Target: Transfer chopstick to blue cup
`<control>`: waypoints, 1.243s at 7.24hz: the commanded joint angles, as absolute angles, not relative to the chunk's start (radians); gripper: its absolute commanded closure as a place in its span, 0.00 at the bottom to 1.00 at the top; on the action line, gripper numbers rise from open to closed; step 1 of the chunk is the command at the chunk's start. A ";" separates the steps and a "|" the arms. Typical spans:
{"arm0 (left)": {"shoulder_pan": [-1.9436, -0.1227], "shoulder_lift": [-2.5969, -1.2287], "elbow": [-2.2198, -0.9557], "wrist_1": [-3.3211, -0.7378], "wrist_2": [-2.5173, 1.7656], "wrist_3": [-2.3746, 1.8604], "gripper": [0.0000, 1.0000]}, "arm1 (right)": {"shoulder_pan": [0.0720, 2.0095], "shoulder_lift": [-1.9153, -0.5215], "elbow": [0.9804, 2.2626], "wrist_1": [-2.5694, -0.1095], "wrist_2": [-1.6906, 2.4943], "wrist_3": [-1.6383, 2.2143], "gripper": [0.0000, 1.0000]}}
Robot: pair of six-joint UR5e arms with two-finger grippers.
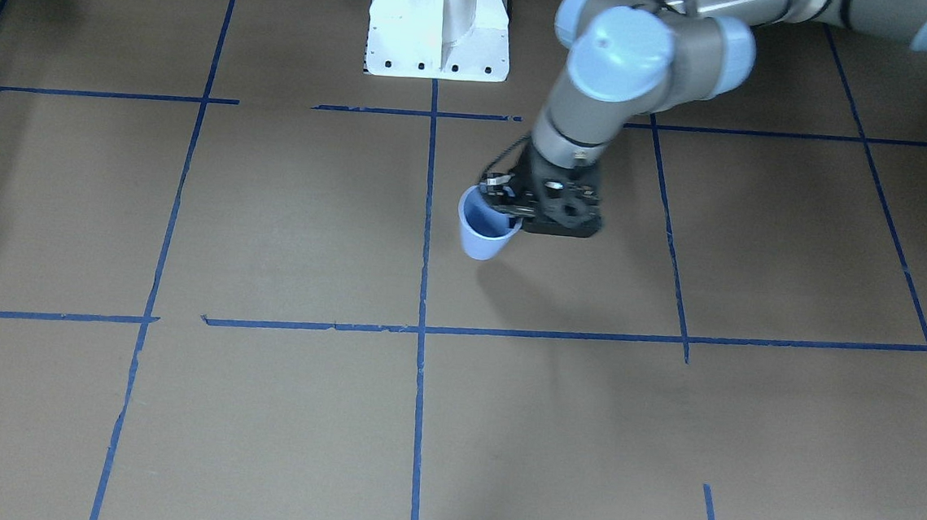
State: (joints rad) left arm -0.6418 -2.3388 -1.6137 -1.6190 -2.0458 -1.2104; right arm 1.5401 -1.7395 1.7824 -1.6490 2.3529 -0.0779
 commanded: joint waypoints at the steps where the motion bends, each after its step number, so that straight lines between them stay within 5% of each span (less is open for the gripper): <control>1: -0.582 -2.413 -1.525 -1.629 -1.976 -1.244 0.99 | 1.540 -1.740 1.782 -1.649 2.353 -0.077 0.00; 6: -0.557 -2.404 -1.513 -1.632 -1.957 -1.235 0.91 | 1.540 -1.740 1.781 -1.649 2.353 -0.078 0.00; 8: -0.557 -2.404 -1.509 -1.632 -1.957 -1.236 0.68 | 1.540 -1.740 1.781 -1.649 2.353 -0.077 0.00; 9: -0.557 -2.404 -1.509 -1.632 -1.957 -1.236 0.46 | 1.540 -1.740 1.781 -1.649 2.353 -0.077 0.00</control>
